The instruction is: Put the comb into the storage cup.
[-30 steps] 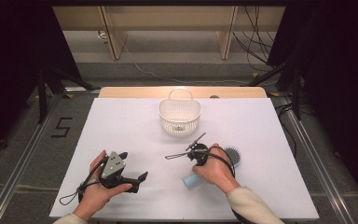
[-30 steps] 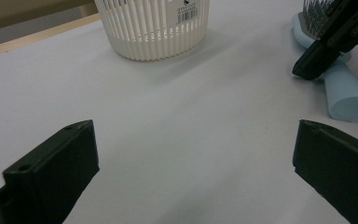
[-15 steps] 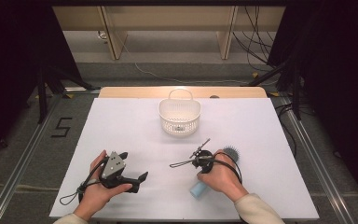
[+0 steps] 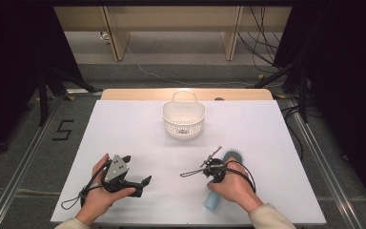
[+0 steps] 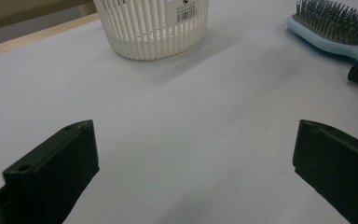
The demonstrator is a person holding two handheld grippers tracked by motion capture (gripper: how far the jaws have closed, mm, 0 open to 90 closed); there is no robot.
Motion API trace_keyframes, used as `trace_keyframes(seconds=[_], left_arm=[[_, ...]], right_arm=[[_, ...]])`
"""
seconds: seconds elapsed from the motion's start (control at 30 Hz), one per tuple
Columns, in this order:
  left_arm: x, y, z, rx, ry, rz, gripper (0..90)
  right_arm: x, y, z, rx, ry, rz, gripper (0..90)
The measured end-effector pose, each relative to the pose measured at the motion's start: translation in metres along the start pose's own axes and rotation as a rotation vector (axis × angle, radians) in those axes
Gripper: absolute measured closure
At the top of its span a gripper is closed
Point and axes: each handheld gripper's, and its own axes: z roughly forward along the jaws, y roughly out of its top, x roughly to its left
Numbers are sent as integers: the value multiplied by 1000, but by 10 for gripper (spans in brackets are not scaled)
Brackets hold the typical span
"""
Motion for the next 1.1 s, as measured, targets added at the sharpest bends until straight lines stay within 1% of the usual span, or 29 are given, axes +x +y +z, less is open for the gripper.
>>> trace_keyframes(seconds=[0.07, 0.1, 0.13, 0.2, 0.4, 0.57, 0.67, 0.7, 0.87, 1.1], left_arm=[[0, 0, 0, 0, 1, 0, 0], [0, 0, 0, 1, 1, 0, 0], [0, 0, 0, 1, 1, 0, 0], [0, 0, 0, 1, 1, 0, 0], [0, 0, 1, 1, 2, -2, 0], [-1, 0, 1, 2, 0, -1, 0], [-1, 0, 1, 2, 0, -1, 0], [-1, 0, 1, 2, 0, -1, 0], [-1, 1, 2, 2, -2, 3, 0], [-1, 1, 2, 2, -3, 1, 0]], right_arm=[[0, -3, -1, 3, 5, 11, 900], [-1, -5, -2, 4, 5, 4, 900], [-1, -7, -2, 2, 6, 12, 900], [-2, -10, -3, 6, 10, 15, 900], [-5, -19, -6, 17, 10, 20, 900], [-8, -28, -9, 15, 10, 42, 900], [-11, -32, -10, 18, 10, 44, 900], [-11, -33, -11, 22, 8, 55, 900], [-14, -38, -12, 21, 11, 62, 900], [-16, -42, -13, 18, 12, 75, 900]])
